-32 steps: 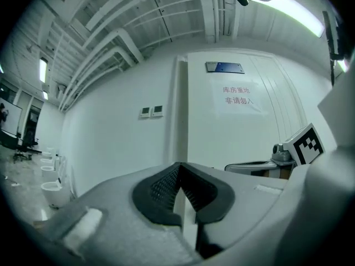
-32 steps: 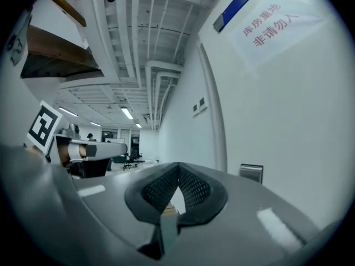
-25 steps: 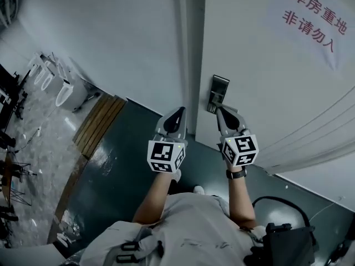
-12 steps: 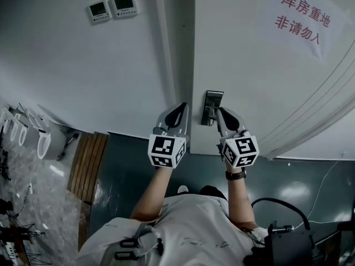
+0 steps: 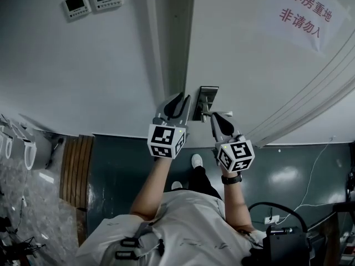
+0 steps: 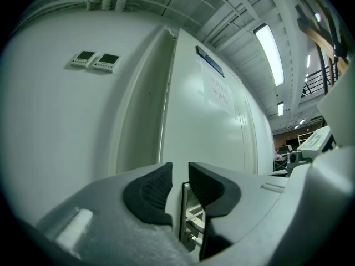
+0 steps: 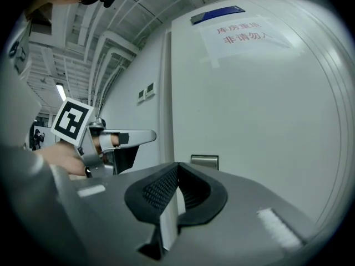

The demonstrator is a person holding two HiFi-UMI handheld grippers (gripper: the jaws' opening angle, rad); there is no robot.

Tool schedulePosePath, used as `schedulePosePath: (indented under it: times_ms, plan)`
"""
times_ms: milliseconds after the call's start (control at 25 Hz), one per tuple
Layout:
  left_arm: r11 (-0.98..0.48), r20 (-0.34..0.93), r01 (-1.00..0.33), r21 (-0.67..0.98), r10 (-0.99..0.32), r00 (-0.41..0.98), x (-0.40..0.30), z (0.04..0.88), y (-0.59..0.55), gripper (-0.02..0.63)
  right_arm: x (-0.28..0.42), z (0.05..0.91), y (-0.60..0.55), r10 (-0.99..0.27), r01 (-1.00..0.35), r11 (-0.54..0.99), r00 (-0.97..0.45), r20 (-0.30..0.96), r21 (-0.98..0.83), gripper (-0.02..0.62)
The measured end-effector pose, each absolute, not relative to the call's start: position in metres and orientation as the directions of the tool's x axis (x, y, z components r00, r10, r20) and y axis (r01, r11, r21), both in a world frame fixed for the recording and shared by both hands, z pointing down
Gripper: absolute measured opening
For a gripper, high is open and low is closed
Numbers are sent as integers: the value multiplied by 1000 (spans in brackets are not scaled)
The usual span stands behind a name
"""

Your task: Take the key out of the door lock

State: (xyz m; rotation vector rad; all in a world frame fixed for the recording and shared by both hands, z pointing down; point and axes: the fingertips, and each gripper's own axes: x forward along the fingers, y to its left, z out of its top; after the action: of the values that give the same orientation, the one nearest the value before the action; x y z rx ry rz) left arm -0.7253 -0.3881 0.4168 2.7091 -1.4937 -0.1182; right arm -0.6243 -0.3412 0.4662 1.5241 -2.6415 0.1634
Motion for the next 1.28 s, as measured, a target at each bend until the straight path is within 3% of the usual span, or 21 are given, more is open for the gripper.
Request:
schedulePosePath:
  times_ms: [40, 280, 680, 800, 1120, 1200, 1280]
  plan:
    - [-533, -36, -842, 79, -846, 532, -724, 421, -394, 108, -624, 471, -341, -856, -867, 495, -498, 140, -54, 5]
    - [-505, 9, -859, 86, -861, 508, -717, 446, -430, 143, -614, 503, -347, -849, -871, 481, -490, 196, -96, 5]
    - [-450, 4, -890, 76, -892, 452, -712, 462, -457, 140, -605, 552, -354, -826, -866, 468, -499, 263, -174, 5]
    - [-414, -15, -908, 63, -910, 414, -715, 463, -457, 90, -598, 571, -353, -818, -868, 447, -495, 293, -216, 5]
    - [-405, -10, -911, 77, -914, 406, -716, 463, -457, 86, -587, 623, -359, -796, -845, 371, -503, 336, -385, 9]
    - [-408, -5, -910, 78, -913, 409, -716, 462, -455, 87, -589, 631, -361, -784, -824, 364, -522, 335, -433, 204]
    - [-407, -4, -910, 82, -913, 409, -717, 462, -455, 86, -591, 639, -365, -776, -816, 353, -529, 344, -458, 242]
